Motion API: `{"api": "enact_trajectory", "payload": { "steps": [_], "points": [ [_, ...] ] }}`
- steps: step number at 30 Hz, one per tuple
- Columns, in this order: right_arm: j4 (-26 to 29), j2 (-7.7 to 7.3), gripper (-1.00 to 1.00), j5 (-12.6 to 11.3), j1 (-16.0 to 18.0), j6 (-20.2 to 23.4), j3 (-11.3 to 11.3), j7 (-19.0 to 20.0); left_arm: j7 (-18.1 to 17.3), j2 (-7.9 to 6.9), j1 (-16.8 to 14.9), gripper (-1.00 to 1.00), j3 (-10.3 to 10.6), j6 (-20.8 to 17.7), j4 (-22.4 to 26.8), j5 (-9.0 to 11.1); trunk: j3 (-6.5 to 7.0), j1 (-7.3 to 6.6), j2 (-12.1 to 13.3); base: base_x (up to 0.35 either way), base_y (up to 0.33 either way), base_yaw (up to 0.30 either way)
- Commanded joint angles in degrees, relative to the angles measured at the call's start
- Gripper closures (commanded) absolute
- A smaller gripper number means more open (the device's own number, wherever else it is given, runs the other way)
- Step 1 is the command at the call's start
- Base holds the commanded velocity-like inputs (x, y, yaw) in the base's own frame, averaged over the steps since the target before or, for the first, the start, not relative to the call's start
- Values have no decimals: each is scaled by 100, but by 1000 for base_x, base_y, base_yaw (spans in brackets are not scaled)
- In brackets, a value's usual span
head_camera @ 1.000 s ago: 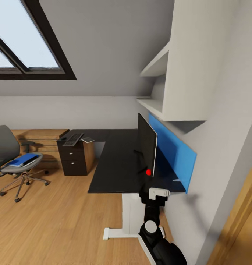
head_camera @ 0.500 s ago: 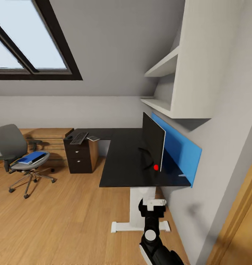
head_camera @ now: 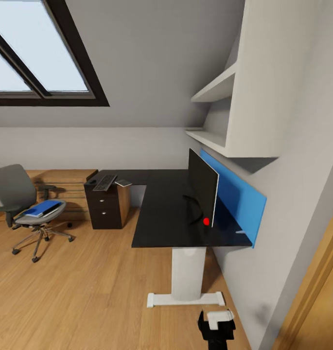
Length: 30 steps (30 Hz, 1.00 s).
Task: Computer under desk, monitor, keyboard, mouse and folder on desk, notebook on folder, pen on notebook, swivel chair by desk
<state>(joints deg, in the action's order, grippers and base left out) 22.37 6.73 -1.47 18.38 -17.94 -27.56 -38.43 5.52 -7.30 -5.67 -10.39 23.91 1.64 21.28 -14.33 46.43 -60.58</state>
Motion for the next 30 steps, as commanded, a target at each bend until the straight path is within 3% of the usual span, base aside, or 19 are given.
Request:
{"api": "enact_trajectory", "payload": {
  "steps": [1,3,6,8,9,11,14,18,21,25,30],
  "points": [
    [-73,-2,-100,-19,8,-28,-39,-39,11,25,-4,-100,-41,-59,5,-44,11,-22,37,0,0,0],
    [-392,-4,-100,-114,8,-75,-39,-37,12,108,-4,-100,-10,-562,323,-151,47,-66,117,0,0,0],
    [-702,-7,-100,-268,8,-118,-51,56,39,122,-4,-100,8,-1351,1037,-523,101,-132,237,0,0,0],
    [-877,-18,-100,-323,8,-236,-59,295,54,102,-4,-100,10,-2246,1652,-795,137,-176,317,0,0,0],
    [-957,-49,-100,-344,8,-321,-58,439,51,81,-4,-100,7,-2737,1911,-867,155,-198,358,0,0,0],
    [-1065,-136,-100,-400,8,-469,-57,665,43,61,-4,-100,3,-3315,2190,-927,191,-242,438,0,0,0],
    [-1146,-204,-100,-490,8,-673,-58,917,31,69,-4,-100,-9,-3617,2362,-956,245,-308,558,0,0,0],
    [-1206,-239,-100,-598,8,-861,-57,1125,23,83,-4,-100,-9,-2060,1476,-988,317,-396,719,0,0,0],
    [-1203,-238,-100,-614,8,-911,-60,1138,20,58,-4,-100,-3,-1156,936,-998,353,-440,799,0,0,0],
    [-1203,-212,-100,-635,8,-1227,-75,1143,19,66,-4,-100,0,-684,726,-1002,353,-440,799,0,0,0],
    [-1215,-147,-100,-676,8,-1454,-73,1144,19,91,-4,-100,11,-556,666,-1025,352,-440,799,56,35,1]
  ]
}}
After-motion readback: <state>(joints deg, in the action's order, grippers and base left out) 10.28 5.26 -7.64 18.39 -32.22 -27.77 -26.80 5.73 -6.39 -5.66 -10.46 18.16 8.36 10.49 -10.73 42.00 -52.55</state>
